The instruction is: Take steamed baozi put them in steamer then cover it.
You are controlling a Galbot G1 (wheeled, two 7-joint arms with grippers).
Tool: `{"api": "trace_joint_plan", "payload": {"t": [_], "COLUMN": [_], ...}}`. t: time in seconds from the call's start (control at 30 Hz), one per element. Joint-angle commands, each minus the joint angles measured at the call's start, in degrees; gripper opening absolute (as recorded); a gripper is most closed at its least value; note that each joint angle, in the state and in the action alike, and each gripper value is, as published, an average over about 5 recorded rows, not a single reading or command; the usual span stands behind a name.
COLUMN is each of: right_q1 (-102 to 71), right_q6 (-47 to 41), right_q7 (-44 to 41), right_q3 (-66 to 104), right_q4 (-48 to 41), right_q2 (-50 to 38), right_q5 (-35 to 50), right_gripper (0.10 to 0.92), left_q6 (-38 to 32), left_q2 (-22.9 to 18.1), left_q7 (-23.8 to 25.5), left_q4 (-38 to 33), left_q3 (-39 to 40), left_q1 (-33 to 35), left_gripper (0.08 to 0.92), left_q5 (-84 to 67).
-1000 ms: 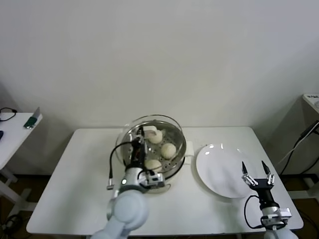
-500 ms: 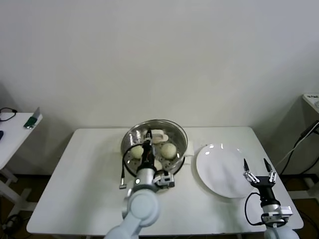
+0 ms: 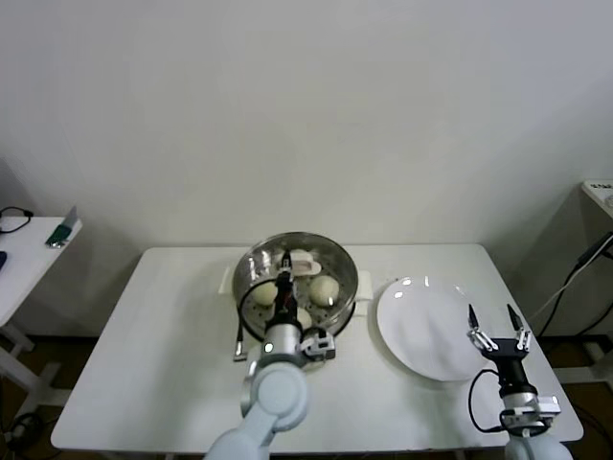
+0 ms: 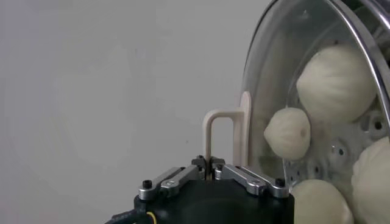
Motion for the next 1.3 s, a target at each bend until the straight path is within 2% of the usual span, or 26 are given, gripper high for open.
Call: {"api": "trace_joint_plan", "payload": {"t": [0.03, 0.73, 1.0, 1.3], "right_q1": [0.0, 0.3, 0.5, 0.8], "right_q6": [0.1, -0.2, -1.8, -4.9], "right_q7": [0.1, 0.6, 0.7, 2.6], "right_q3": [0.1, 0.1, -0.2, -1.5], "right_q4": [0.1, 0.1, 0.4, 0.3], "right_q2": [0.4, 1.4, 1.3, 0.9], "right_q5": [-0.2, -0.8, -1.2, -0.9], "right_gripper": [0.823, 0.823, 0.823, 0.823], "left_q6": [0.1, -1.3, -0.9, 0.2], "left_q2": [-0.2, 0.1, 0.9, 5.3], "left_q7": [-0.3, -1.6, -1.1, -2.5], "left_q4": [0.9, 2.7, -0.9, -12.2], "left_q3": [0.3, -0.6, -0.1, 1.2], "left_q1": [-0.1, 0.4, 0.9, 3.1], "left_gripper": [0.134, 0.152, 0.381, 0.641], "left_q5": [0.7, 0.5, -2.7, -15.3]}}
